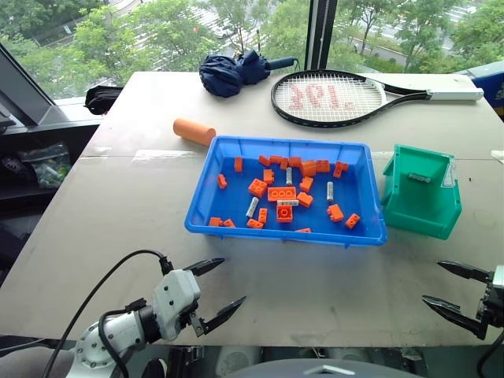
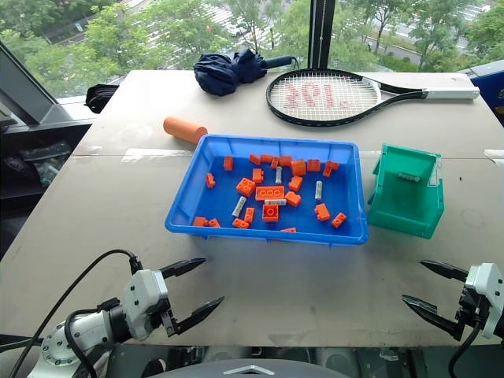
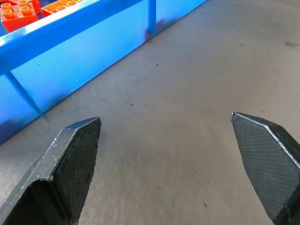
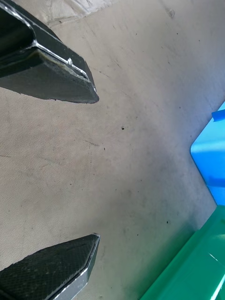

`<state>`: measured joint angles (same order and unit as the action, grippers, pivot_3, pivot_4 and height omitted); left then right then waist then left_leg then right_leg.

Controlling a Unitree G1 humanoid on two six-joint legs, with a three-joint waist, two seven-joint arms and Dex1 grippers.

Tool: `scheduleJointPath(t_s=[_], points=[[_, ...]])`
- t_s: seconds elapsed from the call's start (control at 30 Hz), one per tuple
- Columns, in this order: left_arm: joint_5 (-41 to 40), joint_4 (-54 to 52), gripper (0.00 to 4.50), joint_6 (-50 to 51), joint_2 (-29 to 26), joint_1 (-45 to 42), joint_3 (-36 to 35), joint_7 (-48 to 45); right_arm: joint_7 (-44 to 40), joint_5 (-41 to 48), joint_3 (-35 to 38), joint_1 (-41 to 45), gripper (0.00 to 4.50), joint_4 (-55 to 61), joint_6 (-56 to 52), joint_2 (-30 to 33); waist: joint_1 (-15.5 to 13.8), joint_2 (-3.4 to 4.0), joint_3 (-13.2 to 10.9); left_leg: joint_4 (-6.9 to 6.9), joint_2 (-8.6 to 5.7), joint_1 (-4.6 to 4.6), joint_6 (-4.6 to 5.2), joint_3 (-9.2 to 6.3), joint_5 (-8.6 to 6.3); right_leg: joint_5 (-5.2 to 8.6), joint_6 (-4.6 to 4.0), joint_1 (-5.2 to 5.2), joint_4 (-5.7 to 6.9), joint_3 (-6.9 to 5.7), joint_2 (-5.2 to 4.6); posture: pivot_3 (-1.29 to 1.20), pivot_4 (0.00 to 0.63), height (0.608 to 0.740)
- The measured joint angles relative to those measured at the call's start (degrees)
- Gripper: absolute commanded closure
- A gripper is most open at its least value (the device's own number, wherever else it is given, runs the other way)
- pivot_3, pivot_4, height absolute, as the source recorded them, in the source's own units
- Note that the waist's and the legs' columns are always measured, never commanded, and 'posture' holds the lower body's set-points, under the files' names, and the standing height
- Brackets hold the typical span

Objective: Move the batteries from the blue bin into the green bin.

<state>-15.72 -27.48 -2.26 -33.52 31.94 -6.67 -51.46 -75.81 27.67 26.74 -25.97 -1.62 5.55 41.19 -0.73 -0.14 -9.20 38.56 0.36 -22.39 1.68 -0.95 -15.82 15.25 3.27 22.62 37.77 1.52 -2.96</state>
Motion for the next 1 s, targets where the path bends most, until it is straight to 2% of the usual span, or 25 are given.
scheduleJointPath(t_s=[0.6, 0.7, 0.83, 0.97, 1.0], points=[[-1.21, 1.20, 0.00, -0.06, -1.41, -1.41, -0.06, -0.89, 2.38, 2.94, 0.29, -3.71, 0.06, 10.36, -7.24, 0.71, -0.02, 0.01, 0.01, 0.00, 0.00, 0.00, 0.00, 0.00, 0.00, -0.01, 0.01, 0.00, 0.01, 0.00, 0.02, 0.00, 0.150, 0.740], [-7.23, 0.77, 0.00, 3.20, -4.96, -1.16, -1.85, -4.57, 2.36, 7.04, 2.49, -6.71, 0.06, 15.97, -11.87, 2.19, -0.01, 0.01, 0.00, 0.00, 0.02, 0.00, 0.00, -0.03, 0.00, 0.00, 0.01, 0.01, 0.07, -0.02, 0.01, 0.00, 0.150, 0.740], [-20.36, -2.25, 0.00, 10.90, -13.15, -2.18, -9.22, -11.21, 7.67, 18.30, 8.40, -6.97, 0.06, 27.86, -23.01, 5.57, 0.05, -0.07, 0.04, 0.01, 0.09, 0.08, 0.00, -0.05, 0.00, 0.00, 0.00, -0.03, 0.11, -0.03, -0.06, 0.00, 0.150, 0.740], [-26.08, -3.54, 0.00, 16.35, -19.80, -6.76, -12.12, -15.52, 16.95, 25.37, 7.10, 1.78, 0.06, 34.79, -30.64, 7.62, 0.10, -0.22, 0.00, 0.01, 0.09, 0.15, -0.01, 0.00, 0.00, 0.00, 0.00, -0.08, 0.11, -0.01, 0.16, 0.00, 0.150, 0.740], [-28.04, -3.50, 0.00, 18.55, -22.36, -11.19, -13.61, -16.37, 23.25, 27.56, 4.59, 8.00, 0.06, 37.50, -33.67, 8.22, 0.07, -0.21, -0.02, 0.02, 0.09, 0.13, -0.01, -0.01, 0.01, 0.00, 0.00, -0.04, 0.12, -0.01, 0.17, 0.00, 0.150, 0.740]])
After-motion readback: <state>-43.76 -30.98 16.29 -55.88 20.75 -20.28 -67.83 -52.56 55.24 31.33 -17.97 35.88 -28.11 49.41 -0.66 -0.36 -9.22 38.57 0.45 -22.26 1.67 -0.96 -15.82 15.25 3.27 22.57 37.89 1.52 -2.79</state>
